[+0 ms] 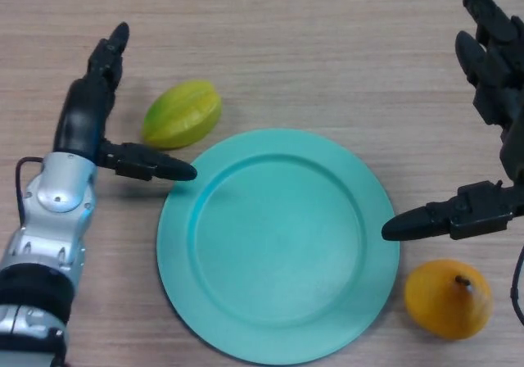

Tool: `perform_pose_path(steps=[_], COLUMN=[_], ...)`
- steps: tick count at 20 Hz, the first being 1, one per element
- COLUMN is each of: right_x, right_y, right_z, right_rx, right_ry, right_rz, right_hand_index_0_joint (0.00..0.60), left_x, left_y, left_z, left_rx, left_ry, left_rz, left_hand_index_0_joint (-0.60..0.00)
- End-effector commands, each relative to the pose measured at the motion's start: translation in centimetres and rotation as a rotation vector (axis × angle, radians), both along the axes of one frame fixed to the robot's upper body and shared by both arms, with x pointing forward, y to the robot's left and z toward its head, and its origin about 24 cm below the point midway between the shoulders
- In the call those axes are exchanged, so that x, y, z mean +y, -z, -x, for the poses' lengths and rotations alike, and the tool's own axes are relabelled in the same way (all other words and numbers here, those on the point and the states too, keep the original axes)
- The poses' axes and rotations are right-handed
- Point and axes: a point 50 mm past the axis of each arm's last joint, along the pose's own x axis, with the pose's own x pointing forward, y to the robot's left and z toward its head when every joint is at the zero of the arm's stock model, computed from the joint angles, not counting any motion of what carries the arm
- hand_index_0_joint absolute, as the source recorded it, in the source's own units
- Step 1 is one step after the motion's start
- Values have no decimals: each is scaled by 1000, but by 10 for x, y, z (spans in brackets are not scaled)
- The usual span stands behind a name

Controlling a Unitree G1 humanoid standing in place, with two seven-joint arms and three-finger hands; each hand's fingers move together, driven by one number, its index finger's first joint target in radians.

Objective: Pick up the yellow starfruit and place it on the plate

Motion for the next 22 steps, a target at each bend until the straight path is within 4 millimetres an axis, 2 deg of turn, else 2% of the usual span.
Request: perform_pose_path(steps=[1, 6, 7, 8, 9, 11, 14, 15, 16, 18, 22], right_x=[-7, -8, -8, -8, -9, -9, -9, -9, -8, -7, -6], right_y=[-30, -30, -30, -30, -30, -31, -32, -32, -31, -33, -36], right_z=[11, 11, 11, 11, 12, 12, 13, 14, 14, 16, 19], right_rx=[-198, -199, -200, -200, -205, -215, -216, -214, -212, -212, -237], right_ry=[16, 16, 16, 17, 20, 27, 25, 22, 19, 11, 9], right_rz=[27, 20, 22, 23, 30, 43, 45, 44, 44, 24, 19], right_hand_index_0_joint=[0, 0, 0, 0, 0, 0, 0, 57, 0, 0, 0], left_x=[-6, -20, -21, -21, -23, -26, -28, -27, -27, -23, -9], left_y=[-56, -56, -55, -55, -54, -48, -38, -36, -35, -33, -49], left_z=[-10, -13, -12, -12, -11, -10, -9, -8, -8, -7, -7], left_rx=[-301, -334, -336, -339, -347, -354, -330, -328, -324, -311, -365], left_ry=[32, 50, 53, 54, 51, 45, 54, 53, 53, 43, -49], left_rz=[6, 37, 32, 27, -4, -111, -249, -272, -296, -303, -318], left_hand_index_0_joint=[0, 0, -150, -250, -399, -600, -600, -600, -600, -600, -600])
